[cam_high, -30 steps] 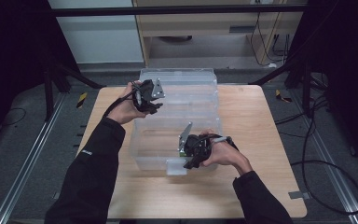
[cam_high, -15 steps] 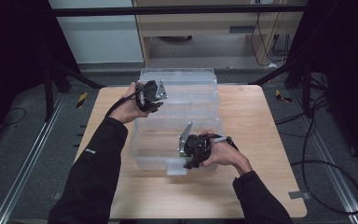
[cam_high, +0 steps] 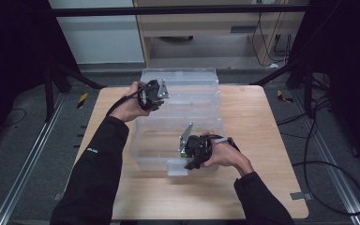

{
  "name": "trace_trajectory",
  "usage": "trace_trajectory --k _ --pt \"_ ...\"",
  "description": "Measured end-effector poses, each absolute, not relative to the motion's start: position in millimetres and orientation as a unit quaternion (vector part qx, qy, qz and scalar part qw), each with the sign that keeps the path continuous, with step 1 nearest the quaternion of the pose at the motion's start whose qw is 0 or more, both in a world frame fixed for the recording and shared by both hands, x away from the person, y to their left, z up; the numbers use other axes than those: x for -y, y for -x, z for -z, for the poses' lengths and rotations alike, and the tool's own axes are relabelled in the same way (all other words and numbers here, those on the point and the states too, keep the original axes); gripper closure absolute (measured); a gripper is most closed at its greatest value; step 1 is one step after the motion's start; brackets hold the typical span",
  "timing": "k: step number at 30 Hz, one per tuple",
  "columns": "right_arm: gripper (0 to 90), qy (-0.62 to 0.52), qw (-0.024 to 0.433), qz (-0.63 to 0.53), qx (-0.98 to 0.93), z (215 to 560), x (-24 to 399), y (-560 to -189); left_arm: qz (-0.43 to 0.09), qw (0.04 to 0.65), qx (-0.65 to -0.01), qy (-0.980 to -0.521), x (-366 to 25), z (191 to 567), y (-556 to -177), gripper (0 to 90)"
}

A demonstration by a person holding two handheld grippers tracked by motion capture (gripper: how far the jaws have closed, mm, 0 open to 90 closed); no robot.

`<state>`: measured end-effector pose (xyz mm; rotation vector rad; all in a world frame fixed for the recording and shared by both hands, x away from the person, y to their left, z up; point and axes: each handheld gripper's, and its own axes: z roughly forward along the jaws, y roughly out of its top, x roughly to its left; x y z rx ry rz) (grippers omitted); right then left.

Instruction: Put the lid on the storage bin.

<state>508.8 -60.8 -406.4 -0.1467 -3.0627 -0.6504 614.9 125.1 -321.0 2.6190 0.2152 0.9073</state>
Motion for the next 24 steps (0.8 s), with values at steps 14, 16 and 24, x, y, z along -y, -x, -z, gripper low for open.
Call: trace_trajectory --k 14,16,24 --pt "66.6 0.050 0.002 0.206 0.977 406 61 -508 -0.308 0.147 -0.049 -0.939 -120 315 -614 78.3" --pt "66.7 0.050 0.002 0.206 0.977 406 61 -508 -0.308 0.142 -0.043 -0.940 -119 313 -613 79.6" --pt "66.8 0.051 0.000 0.204 0.978 406 60 -508 -0.299 0.129 -0.034 -0.945 -116 310 -611 83.2"
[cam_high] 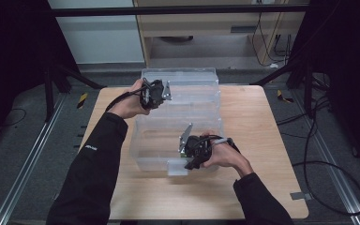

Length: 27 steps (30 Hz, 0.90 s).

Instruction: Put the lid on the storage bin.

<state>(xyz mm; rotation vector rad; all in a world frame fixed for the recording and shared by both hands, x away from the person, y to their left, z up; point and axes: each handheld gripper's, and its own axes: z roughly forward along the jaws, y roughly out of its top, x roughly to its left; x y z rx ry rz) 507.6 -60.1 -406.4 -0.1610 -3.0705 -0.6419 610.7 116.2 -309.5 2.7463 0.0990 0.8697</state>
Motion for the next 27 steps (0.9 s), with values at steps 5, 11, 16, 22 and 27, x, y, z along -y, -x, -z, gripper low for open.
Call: trace_trajectory --k 5,11,16,22,27 --pt "66.8 0.052 0.004 0.203 0.978 406 60 -508 -0.294 0.130 -0.036 -0.946 -117 307 -608 84.3" --pt "66.7 0.052 0.006 0.201 0.978 406 60 -507 -0.289 0.136 -0.037 -0.947 -119 305 -602 85.2" --pt "66.7 0.053 0.007 0.202 0.978 407 60 -507 -0.286 0.142 -0.036 -0.947 -121 302 -595 85.9" --pt "66.7 0.057 0.005 0.199 0.978 406 60 -506 -0.288 0.149 -0.030 -0.946 -124 299 -583 86.2" --pt "66.8 0.060 0.005 0.199 0.978 406 60 -505 -0.286 0.161 -0.027 -0.944 -127 298 -574 86.5"
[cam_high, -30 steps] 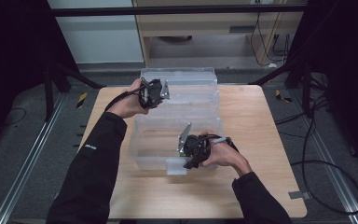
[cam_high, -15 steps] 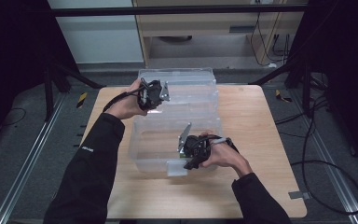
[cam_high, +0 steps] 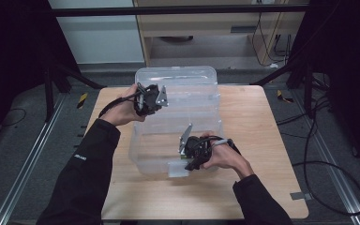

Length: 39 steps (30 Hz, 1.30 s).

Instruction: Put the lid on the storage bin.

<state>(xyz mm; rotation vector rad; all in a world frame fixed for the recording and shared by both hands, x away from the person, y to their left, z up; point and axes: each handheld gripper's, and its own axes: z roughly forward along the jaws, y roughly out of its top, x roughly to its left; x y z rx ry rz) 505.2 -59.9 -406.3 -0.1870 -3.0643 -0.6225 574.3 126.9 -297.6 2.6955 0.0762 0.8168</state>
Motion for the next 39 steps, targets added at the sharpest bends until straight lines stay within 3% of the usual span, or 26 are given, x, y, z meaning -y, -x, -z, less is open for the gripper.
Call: trace_trajectory --k 39 --pt "66.3 0.054 -0.002 0.201 0.978 406 60 -502 -0.313 0.180 -0.021 -0.932 -135 309 -512 85.6"
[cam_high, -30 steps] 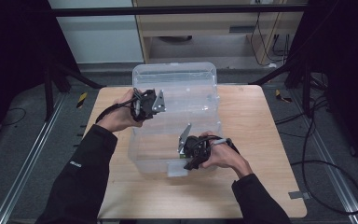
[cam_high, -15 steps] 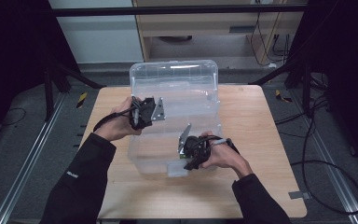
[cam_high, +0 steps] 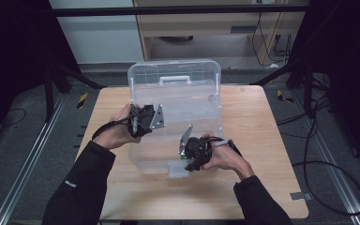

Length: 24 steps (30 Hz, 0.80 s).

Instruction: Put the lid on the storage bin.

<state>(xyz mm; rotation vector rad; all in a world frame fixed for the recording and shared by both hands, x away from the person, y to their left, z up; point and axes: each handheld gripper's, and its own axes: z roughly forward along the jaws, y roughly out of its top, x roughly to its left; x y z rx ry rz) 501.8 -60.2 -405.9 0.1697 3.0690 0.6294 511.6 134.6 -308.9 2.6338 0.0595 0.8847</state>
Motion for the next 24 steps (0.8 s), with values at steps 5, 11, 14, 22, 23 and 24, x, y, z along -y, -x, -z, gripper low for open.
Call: trace_trajectory --k 5,11,14,22,23,24 --pt "66.1 -0.055 0.004 -0.201 -0.978 406 61 -502 -0.309 0.177 -0.022 -0.934 -136 310 -506 85.3" --pt "65.8 -0.057 0.008 -0.201 -0.978 405 61 -501 -0.314 0.176 -0.017 -0.933 -137 313 -503 84.6" --pt "65.6 -0.062 0.008 -0.202 -0.977 405 61 -500 -0.311 0.179 -0.021 -0.933 -137 314 -501 84.6" --pt "65.3 -0.067 0.013 -0.212 -0.975 406 63 -499 -0.314 0.171 -0.023 -0.934 -136 315 -499 84.2" --pt "65.3 -0.066 0.014 -0.214 -0.975 406 63 -498 -0.313 0.171 -0.023 -0.934 -135 315 -498 84.2" --pt "65.2 -0.065 0.015 -0.215 -0.974 406 63 -498 -0.313 0.171 -0.023 -0.934 -136 315 -498 84.2"
